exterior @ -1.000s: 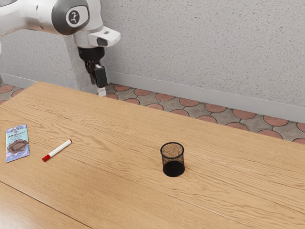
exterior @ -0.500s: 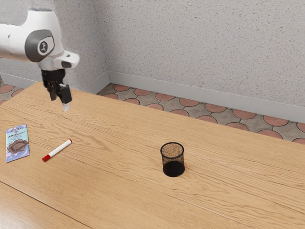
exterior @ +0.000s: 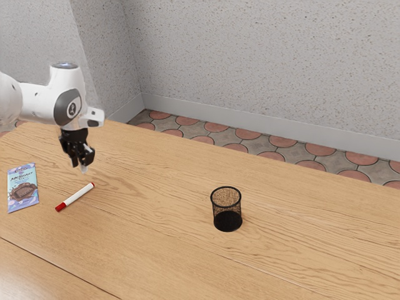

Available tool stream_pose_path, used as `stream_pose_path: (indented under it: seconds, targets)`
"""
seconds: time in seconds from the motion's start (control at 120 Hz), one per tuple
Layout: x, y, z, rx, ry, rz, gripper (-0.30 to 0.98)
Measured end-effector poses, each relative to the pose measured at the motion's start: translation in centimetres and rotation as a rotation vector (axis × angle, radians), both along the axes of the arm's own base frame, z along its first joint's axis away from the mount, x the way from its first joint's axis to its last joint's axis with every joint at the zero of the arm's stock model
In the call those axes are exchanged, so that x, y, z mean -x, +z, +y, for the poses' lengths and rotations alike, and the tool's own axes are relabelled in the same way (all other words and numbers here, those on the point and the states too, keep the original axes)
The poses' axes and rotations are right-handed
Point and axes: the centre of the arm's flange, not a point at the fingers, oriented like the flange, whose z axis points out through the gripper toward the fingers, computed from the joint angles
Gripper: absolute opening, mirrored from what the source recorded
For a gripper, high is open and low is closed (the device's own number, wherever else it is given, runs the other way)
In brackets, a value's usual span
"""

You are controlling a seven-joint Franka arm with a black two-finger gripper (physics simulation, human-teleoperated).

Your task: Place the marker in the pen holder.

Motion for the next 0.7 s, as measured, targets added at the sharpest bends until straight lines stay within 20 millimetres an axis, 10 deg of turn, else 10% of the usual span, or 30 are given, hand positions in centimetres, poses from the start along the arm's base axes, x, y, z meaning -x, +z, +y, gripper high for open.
stream_pose_path:
  seconds: [0.367, 0.7]
  targets:
    - [-0.7, -7.3, 2.7, 0.048, 0.024, 0.032, 0.20]
    - [-1.5, -9.1, 3.2, 0.056, -0.010, 0.039, 0.19]
